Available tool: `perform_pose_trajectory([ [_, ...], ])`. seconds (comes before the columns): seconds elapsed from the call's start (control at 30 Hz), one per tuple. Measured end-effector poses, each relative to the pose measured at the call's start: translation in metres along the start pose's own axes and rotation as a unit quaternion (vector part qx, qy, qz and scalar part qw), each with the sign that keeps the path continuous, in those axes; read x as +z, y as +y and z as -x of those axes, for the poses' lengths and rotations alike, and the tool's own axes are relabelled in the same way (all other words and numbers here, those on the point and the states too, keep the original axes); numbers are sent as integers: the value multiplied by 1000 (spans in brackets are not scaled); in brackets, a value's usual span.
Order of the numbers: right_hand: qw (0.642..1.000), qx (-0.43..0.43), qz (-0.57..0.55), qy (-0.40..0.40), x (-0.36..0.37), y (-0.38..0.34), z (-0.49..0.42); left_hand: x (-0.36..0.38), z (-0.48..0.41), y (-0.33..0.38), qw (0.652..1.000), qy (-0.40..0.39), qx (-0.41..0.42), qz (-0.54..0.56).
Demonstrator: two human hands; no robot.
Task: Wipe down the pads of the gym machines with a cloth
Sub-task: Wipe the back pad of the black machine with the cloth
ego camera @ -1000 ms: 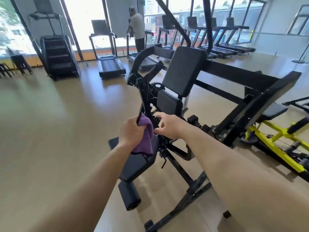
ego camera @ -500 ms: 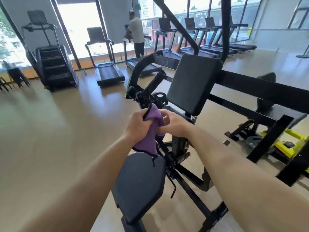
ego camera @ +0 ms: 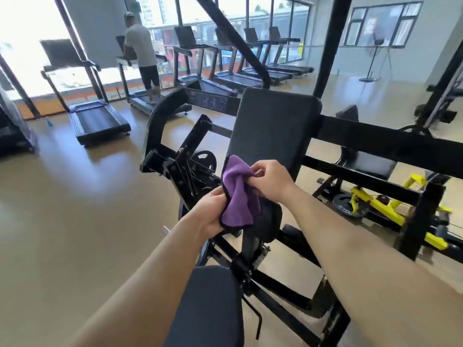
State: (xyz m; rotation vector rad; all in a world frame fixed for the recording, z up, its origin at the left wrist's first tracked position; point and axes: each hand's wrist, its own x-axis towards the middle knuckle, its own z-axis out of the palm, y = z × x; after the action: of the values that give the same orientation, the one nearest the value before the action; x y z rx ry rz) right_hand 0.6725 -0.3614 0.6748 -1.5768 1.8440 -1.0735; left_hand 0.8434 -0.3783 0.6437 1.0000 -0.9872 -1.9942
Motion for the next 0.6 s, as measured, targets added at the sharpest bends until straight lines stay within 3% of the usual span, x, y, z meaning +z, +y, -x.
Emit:
perform_pose_trajectory([
  [0.13, 999, 16, -17, 22, 9, -7, -35, -7, -42, 26, 997, -57, 31, 30],
  [0.27, 997, 32, -64, -2, 13, -6, -63, -7, -87, 33, 998, -11, 36, 46],
  [0.33, 999, 16, -24, -20, 4, 1, -77, -4, -106, 32, 998, 5, 26, 63],
  [0.43, 987, -37, 95, 122, -29, 19, -102, 4, -128, 33, 992, -26, -1, 124],
  [0.53, 934, -65, 136, 324, -82, 38, -125, 17, -153, 42, 988, -5, 19, 153],
  [0.6, 906, -33, 156, 393, -119, 50, -140, 35, -169, 55, 985, -2, 34, 172],
])
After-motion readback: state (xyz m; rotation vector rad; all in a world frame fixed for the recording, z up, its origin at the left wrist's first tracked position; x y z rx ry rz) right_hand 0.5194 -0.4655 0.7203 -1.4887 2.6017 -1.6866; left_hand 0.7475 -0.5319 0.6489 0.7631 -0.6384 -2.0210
